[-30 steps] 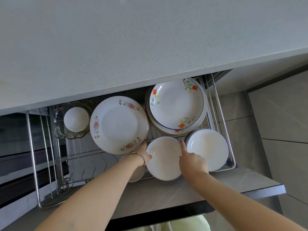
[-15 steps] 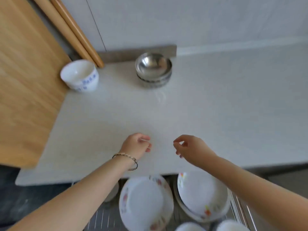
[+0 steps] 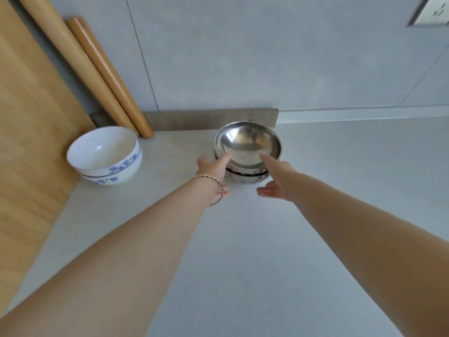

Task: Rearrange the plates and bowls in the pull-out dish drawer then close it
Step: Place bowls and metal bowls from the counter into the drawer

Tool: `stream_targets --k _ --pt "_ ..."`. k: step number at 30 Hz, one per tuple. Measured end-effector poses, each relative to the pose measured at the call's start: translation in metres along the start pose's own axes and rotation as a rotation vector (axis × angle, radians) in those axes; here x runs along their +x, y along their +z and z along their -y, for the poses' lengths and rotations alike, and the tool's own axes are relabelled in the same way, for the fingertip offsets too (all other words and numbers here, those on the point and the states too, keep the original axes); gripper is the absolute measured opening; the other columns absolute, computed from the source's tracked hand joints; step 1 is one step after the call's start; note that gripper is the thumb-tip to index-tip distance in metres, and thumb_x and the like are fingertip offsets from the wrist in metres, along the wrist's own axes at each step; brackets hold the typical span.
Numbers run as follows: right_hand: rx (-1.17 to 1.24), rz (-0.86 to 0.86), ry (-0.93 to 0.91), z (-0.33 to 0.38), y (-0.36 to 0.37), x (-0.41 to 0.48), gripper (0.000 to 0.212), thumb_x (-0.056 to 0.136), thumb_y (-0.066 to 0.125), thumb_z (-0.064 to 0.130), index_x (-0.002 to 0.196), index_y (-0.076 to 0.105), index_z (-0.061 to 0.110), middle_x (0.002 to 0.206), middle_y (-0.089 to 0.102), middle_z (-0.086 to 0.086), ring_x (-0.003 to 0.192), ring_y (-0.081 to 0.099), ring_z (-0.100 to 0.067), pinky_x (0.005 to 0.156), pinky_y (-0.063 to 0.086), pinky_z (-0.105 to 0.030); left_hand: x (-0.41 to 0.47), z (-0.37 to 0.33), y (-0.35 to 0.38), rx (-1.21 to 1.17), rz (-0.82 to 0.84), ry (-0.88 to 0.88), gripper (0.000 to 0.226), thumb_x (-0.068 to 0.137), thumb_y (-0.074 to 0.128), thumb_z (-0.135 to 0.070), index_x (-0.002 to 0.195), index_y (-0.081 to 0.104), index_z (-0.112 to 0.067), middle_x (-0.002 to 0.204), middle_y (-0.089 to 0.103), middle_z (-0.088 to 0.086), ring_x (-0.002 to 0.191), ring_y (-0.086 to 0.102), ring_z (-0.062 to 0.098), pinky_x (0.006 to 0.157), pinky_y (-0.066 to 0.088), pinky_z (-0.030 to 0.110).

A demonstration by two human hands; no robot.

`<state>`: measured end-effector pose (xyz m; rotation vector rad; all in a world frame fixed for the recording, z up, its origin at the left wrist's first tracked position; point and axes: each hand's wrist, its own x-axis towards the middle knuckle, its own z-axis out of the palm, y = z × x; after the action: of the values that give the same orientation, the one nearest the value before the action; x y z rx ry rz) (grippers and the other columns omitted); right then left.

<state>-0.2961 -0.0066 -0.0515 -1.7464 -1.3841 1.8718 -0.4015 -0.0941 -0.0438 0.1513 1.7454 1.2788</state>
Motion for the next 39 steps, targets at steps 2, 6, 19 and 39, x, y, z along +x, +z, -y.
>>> stream_targets --k 2,6,19,39 --pt "0.066 0.017 -0.021 0.001 0.006 0.01 0.053 0.09 0.054 0.037 0.134 0.036 0.015 0.122 0.052 -0.016 0.075 0.064 -0.028 0.059 0.058 -0.034 0.008 0.001 0.007 -0.036 0.011 -0.01 0.075 0.09 0.054 -0.038 0.149 0.008 -0.031 0.15 0.031 0.009 0.101 0.061 0.034 0.087 0.053 0.041" --pt "0.156 -0.005 -0.095 -0.015 0.008 0.012 0.037 0.089 0.046 0.008 0.124 0.039 0.02 0.119 0.053 -0.01 0.093 0.063 -0.026 0.059 0.059 -0.032 0.01 0.013 0.014 -0.13 0.064 -0.001 0.05 0.092 0.048 -0.018 0.139 0.03 -0.023 0.122 0.049 0.013 0.081 0.064 0.034 0.083 0.054 0.043" --pt "-0.073 0.266 -0.115 -0.111 -0.062 -0.145 0.051 0.088 0.045 -0.001 0.131 0.046 0.025 0.082 0.069 -0.004 0.064 0.07 -0.017 0.075 0.06 -0.032 -0.135 0.095 -0.057 0.181 0.108 0.047 0.026 0.093 0.045 -0.019 0.115 0.044 -0.033 0.095 0.061 0.004 0.073 0.068 0.031 0.059 0.06 0.037" --pt "-0.537 0.604 0.179 -0.358 0.075 -0.279 0.039 0.091 0.051 0.014 0.129 0.044 0.021 0.084 0.068 -0.008 0.073 0.068 -0.024 0.067 0.059 -0.029 -0.301 0.343 -0.242 0.215 -0.126 -0.467 0.059 0.091 0.037 0.006 0.134 0.035 -0.035 0.122 0.052 0.005 0.106 0.057 0.026 0.075 0.057 0.041"
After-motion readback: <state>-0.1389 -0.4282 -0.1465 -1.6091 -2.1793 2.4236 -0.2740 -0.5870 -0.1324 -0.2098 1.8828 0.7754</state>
